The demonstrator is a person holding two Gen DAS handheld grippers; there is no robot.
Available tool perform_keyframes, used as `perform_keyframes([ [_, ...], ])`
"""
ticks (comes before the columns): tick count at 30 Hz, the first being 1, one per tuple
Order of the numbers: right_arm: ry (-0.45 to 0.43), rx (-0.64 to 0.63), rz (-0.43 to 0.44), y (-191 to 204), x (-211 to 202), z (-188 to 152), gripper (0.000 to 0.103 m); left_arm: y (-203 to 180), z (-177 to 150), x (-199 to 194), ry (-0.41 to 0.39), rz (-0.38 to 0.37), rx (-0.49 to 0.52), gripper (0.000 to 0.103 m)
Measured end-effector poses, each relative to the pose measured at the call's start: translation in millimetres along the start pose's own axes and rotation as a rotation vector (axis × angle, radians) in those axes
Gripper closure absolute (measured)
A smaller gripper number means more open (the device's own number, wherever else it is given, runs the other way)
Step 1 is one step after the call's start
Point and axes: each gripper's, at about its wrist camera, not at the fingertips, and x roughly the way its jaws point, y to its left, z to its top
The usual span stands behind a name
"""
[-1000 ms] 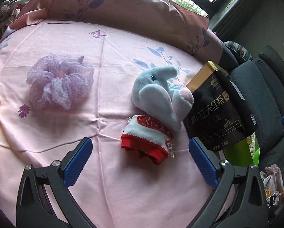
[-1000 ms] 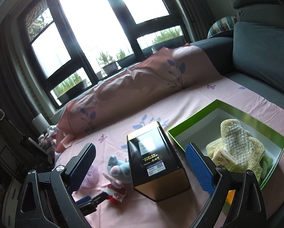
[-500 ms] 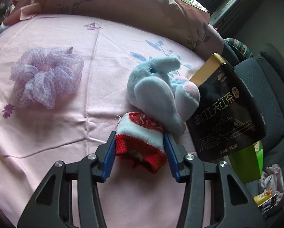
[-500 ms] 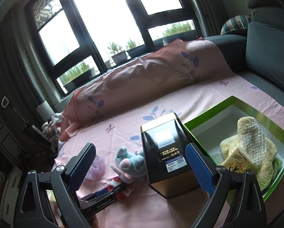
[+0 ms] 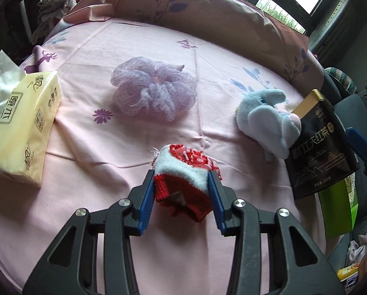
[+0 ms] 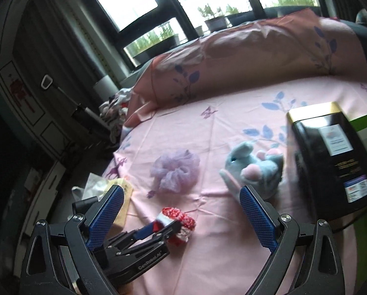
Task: Organize soft objects
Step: 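Move the right gripper to the red-and-white knitted hat, then grasp the red-and-white knitted hat with the right gripper, then lift the knitted hat and carry it over the green-rimmed box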
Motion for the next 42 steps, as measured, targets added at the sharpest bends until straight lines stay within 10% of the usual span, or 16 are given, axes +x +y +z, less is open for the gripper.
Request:
perform_keyframes([
  [10,0.262,0.129,0.074,-13.1,82.1,-23.3,0.041,21.4,0.7,1.2,0.084,-0.060,-0.095,0.043],
  [19,0.328,0.124,0.066,-7.4,101.1,-32.0,0.041,29.1,3.0,-17.4,0.073,-0.087,-0.083,0.029],
  [28,0.320,0.143,0.060,-11.5,105.4,-33.0,0.051,37.2,3.9,-14.4,0.102,-0.126,-0.091,0.065],
  [36,0.422,0.231,0.075,-27.0,142.0,-49.0,0.061,24.0,0.7,-4.2,0.109,-0.080,-0.020,0.074],
  [42,0.327,0.169,0.052,-12.9,116.0,-40.2,0.063,12.0,1.7,-22.5,0.015,-0.116,0.045,0.075],
])
